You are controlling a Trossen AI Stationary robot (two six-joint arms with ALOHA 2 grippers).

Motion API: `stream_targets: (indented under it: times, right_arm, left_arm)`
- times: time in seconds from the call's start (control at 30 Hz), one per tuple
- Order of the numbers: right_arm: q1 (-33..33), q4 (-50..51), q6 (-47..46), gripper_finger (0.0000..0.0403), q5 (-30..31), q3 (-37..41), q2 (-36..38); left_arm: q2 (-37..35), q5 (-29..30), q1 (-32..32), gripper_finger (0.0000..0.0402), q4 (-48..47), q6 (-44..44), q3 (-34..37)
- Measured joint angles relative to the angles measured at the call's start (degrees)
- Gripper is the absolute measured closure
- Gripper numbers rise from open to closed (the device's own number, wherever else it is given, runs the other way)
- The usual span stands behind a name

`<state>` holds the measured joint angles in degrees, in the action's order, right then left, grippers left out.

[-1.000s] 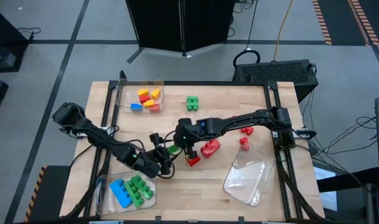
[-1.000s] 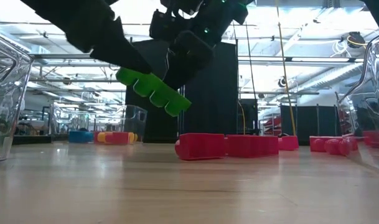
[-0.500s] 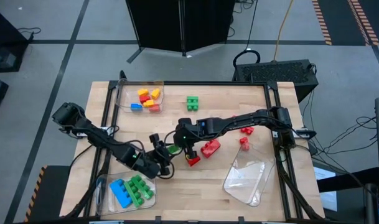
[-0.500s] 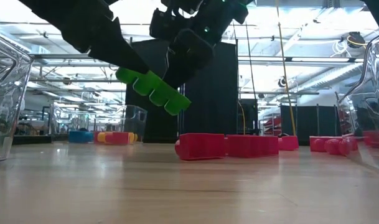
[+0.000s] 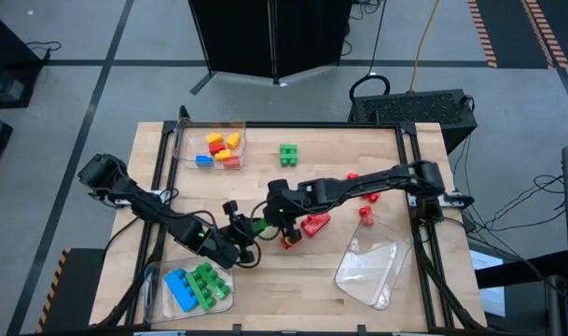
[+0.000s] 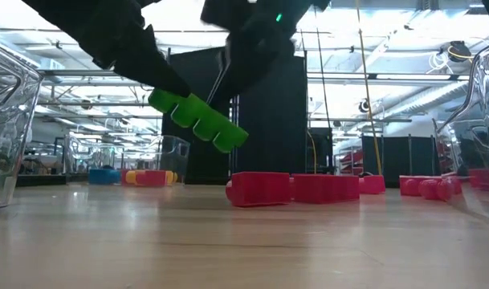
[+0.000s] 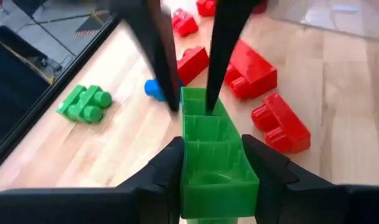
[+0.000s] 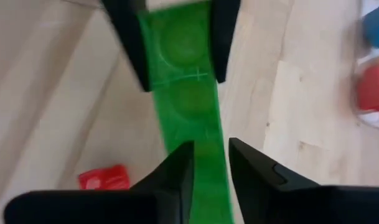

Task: Sort blocks by size
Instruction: Put the four-stud green game piece into the bottom left transparent bin

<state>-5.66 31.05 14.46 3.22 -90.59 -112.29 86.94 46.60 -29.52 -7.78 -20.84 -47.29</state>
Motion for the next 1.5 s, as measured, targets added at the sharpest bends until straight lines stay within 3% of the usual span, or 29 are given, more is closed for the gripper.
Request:
stream_targets:
  times: [0.2,0.4,0.63,1.0,1.2,1.5]
  right_arm:
    - [-1.28,4.26,-0.43,0.0279,-0.16,-0.04,6.76]
    - [-1.89,8.09,-5.92,0.0274,0.15,0.15,13.27]
    - [-3.20,7.52,-8.46,0.0283,0.21,5.49,19.21]
    - [-3.88,2.38,-13.15,0.0284,0.01,17.11,21.07]
    - [-4.64,-2.09,-13.81,0.0284,-0.13,24.19,23.05]
    - [-7.14,-5.05,-13.49,0.0284,-0.26,31.21,26.32]
  left_arm:
    - [0.00,0.01,0.00,0.0277,-4.98,-5.47,0.00]
    - [-3.52,-1.69,-1.73,0.0277,-7.50,-6.62,0.02]
    - [-10.74,-5.67,-5.11,0.0277,-23.09,-19.33,-2.67]
    - [-18.57,-6.94,-8.49,0.0270,-35.67,-20.83,-8.20]
    - [-22.00,-12.74,-9.18,0.0266,-37.13,-20.83,-8.20]
    - [-24.23,-27.81,-9.85,0.0264,-38.20,-20.44,-8.20]
